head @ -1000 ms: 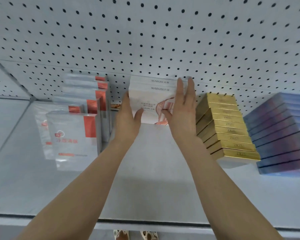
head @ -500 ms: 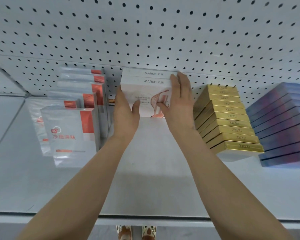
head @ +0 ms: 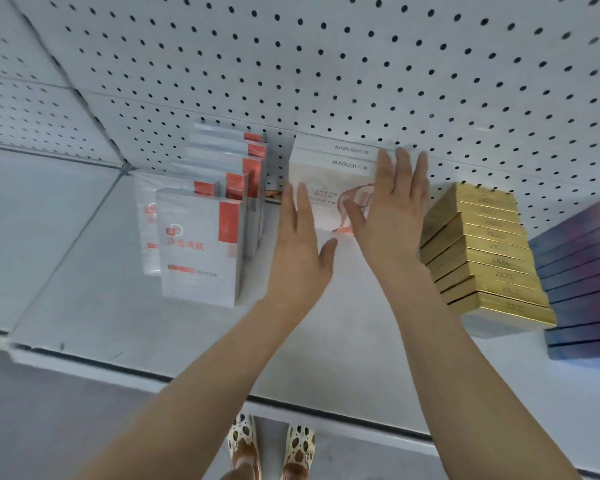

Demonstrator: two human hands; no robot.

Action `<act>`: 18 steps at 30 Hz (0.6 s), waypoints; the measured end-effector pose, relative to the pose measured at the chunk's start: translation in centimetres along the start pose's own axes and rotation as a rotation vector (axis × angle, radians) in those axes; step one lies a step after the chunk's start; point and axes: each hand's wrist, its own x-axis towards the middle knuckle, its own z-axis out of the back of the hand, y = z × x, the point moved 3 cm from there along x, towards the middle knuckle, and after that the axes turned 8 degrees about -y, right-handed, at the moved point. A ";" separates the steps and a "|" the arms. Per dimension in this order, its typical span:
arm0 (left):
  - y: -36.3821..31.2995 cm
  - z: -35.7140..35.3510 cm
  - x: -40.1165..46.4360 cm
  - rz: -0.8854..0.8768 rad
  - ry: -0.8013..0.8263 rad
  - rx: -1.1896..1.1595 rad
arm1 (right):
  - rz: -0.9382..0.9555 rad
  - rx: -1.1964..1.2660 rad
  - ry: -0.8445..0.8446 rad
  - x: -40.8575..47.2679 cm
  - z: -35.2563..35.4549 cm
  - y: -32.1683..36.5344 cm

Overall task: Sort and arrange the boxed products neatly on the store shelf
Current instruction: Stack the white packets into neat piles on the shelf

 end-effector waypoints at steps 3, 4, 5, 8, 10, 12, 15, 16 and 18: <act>0.7 4.2 -2.6 -0.287 -0.104 0.069 | 0.045 0.222 -0.137 -1.6 2.1 3.0; 1.9 6.0 -2.9 -0.311 -0.163 0.085 | 0.042 0.316 -0.147 -2.5 2.4 4.4; 3.5 7.8 -3.1 -0.288 -0.220 0.106 | 0.023 0.399 -0.111 -3.5 2.3 6.0; 9.7 12.9 -2.5 0.013 -0.287 0.144 | -0.103 0.538 0.171 -6.3 0.2 10.6; 13.5 15.0 -1.2 0.272 -0.180 0.096 | -0.191 0.574 0.341 -7.4 -2.1 12.7; 16.4 15.6 0.6 0.455 -0.014 -0.013 | -0.297 0.664 0.425 -7.5 -4.0 14.0; 18.8 15.1 2.6 0.480 0.184 -0.115 | -0.421 0.803 0.458 -7.3 -5.9 15.2; 19.4 14.8 3.1 0.442 0.203 -0.130 | -0.435 0.826 0.455 -7.1 -6.4 15.6; 20.0 14.6 4.0 0.381 0.209 -0.198 | -0.467 0.854 0.439 -6.6 -7.0 16.2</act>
